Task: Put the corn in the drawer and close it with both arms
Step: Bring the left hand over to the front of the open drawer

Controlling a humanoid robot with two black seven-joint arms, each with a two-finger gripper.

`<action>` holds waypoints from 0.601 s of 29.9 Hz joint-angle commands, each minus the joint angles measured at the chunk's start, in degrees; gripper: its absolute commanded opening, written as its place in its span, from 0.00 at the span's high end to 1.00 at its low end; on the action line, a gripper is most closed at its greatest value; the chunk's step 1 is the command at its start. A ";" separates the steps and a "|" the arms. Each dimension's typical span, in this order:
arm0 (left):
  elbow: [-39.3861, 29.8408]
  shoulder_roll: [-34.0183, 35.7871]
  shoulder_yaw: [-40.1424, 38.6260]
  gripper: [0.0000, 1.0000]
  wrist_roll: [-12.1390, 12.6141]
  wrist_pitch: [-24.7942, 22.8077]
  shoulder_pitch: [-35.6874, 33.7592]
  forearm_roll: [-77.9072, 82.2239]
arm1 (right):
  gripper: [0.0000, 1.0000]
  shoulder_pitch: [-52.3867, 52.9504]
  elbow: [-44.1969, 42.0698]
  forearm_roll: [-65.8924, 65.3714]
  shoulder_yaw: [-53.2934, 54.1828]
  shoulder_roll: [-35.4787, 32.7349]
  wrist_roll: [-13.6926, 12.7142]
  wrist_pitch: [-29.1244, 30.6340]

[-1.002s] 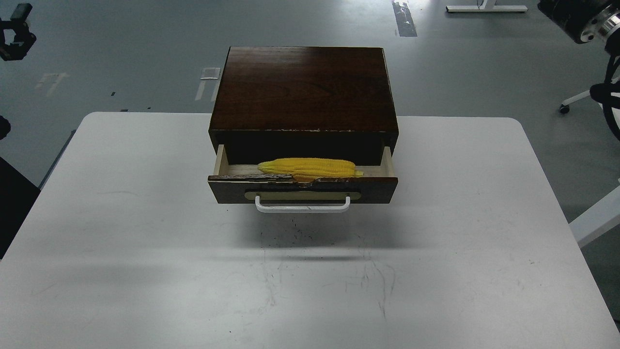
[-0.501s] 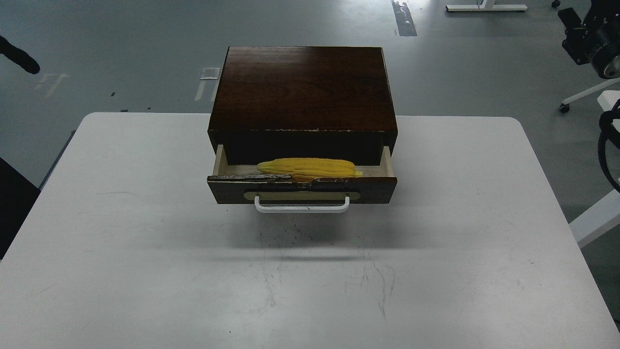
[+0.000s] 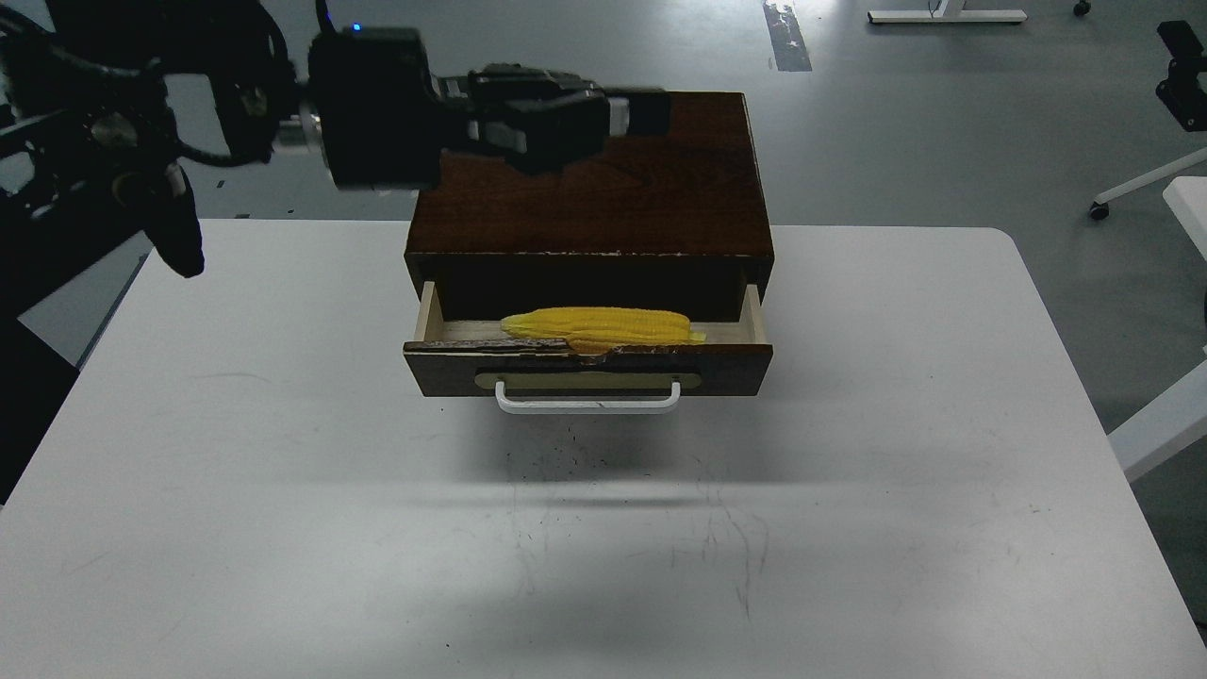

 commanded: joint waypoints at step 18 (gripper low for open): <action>-0.50 -8.87 18.23 1.00 0.46 0.00 1.44 37.51 | 0.00 -3.32 -0.96 6.69 2.35 0.09 -0.04 7.08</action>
